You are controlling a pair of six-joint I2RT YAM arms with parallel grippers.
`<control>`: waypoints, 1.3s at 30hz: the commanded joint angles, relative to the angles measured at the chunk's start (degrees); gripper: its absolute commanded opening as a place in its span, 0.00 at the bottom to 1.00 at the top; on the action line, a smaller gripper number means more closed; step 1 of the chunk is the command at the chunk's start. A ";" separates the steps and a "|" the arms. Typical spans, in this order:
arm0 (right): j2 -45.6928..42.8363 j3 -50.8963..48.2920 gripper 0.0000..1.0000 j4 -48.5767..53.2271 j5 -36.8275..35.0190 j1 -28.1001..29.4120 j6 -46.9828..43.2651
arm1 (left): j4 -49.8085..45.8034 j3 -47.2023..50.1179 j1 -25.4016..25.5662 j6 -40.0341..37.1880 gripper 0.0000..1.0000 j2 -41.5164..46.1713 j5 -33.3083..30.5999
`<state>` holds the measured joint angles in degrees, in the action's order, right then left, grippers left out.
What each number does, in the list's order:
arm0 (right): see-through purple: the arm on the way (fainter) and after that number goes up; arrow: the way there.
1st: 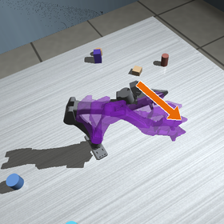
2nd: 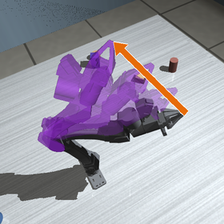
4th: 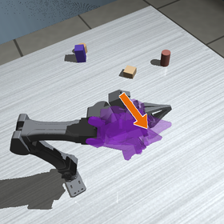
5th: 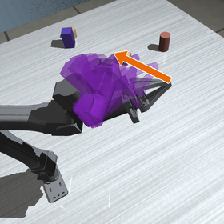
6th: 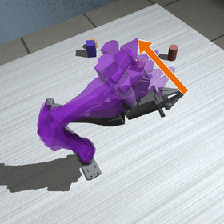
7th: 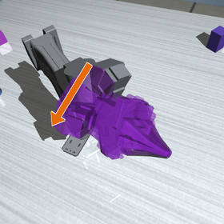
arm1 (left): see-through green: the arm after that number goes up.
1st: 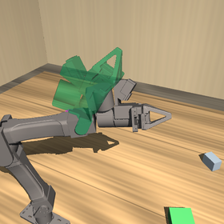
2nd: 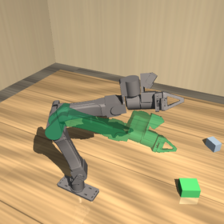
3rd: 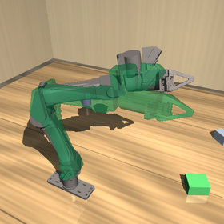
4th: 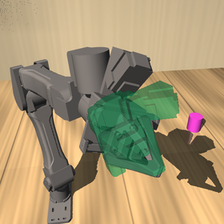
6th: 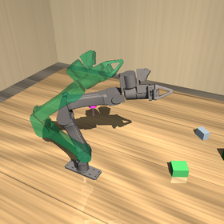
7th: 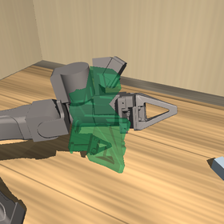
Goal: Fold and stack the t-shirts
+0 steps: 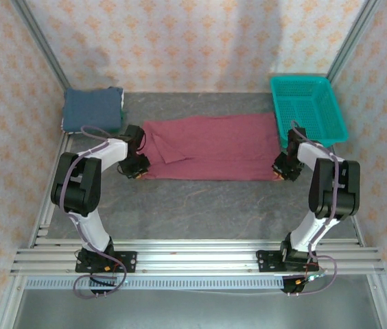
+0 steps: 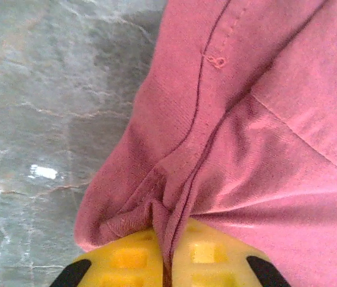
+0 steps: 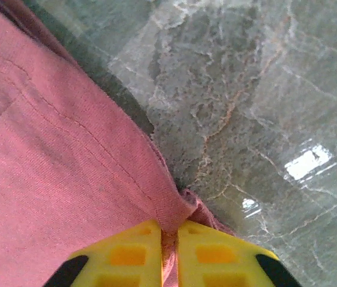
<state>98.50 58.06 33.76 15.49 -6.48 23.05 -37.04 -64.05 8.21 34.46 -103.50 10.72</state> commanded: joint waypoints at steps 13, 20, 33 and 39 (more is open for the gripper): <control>-20.27 -19.36 0.00 10.36 -2.18 -0.08 3.60 | -13.41 17.50 -0.78 2.29 0.05 14.12 -9.77; -25.98 -15.97 0.42 15.92 -0.84 0.35 4.69 | -18.49 15.27 2.18 6.39 0.45 22.42 -9.94; -34.94 -6.53 0.91 16.64 10.83 8.31 -1.91 | -7.81 10.59 15.56 23.30 0.61 24.40 2.94; -35.37 -6.28 0.93 15.38 12.94 10.35 -3.35 | 4.03 15.11 15.51 28.78 0.48 18.37 4.58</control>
<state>63.33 51.81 49.74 26.89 3.27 21.61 -40.75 -49.30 23.64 58.28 -84.58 13.41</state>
